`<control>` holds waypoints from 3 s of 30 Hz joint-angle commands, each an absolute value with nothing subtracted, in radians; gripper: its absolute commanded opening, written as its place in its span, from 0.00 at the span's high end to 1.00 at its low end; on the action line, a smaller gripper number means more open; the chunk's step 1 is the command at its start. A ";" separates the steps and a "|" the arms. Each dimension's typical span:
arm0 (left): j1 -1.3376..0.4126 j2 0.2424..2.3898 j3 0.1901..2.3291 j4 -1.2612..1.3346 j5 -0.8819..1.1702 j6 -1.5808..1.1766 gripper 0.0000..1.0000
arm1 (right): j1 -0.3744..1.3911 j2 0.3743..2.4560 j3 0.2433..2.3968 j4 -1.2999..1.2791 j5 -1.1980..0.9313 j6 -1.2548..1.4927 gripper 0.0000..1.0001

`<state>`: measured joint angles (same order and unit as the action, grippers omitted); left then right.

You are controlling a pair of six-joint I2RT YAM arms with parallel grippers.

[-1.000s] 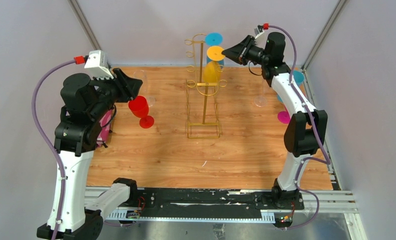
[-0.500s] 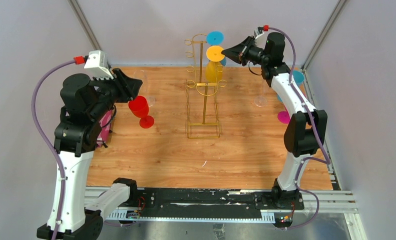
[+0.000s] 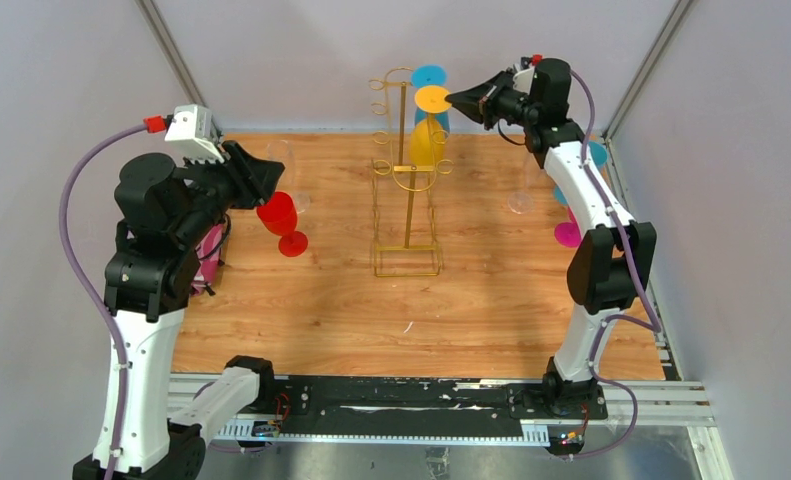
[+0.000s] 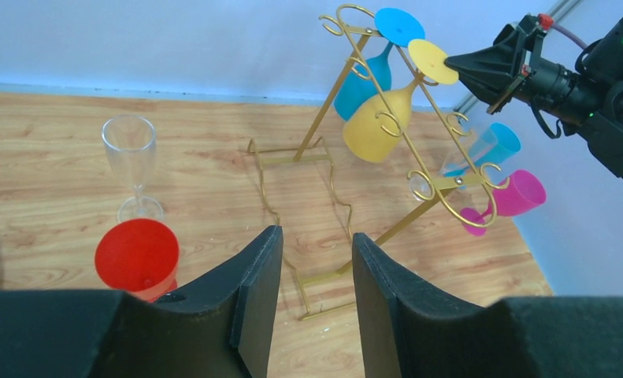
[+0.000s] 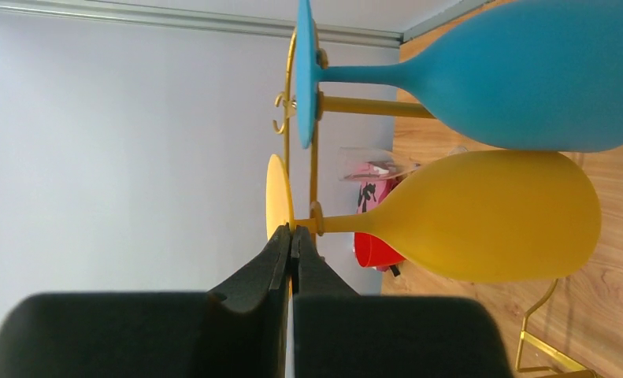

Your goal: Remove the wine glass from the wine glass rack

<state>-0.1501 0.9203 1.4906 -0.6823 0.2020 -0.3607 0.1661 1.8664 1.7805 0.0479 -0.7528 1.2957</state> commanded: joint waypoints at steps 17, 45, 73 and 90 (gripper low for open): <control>-0.153 0.924 1.471 -0.658 0.247 -0.376 0.62 | 0.091 1.764 1.699 0.082 -0.727 1.342 1.00; -0.175 1.042 1.226 0.053 0.664 -0.714 0.49 | -0.090 1.048 1.402 -0.047 -0.776 0.972 1.00; -0.291 1.496 1.285 1.560 0.829 -1.705 0.20 | -0.004 0.947 1.436 0.905 -0.973 1.667 1.00; -0.474 1.576 1.364 1.560 0.792 -1.703 0.23 | 0.371 1.055 1.477 0.593 -0.902 1.284 1.00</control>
<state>-0.4591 1.5753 1.3575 1.5059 0.7994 -1.6958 0.3431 1.0687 1.4464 0.6338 -0.9325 1.3895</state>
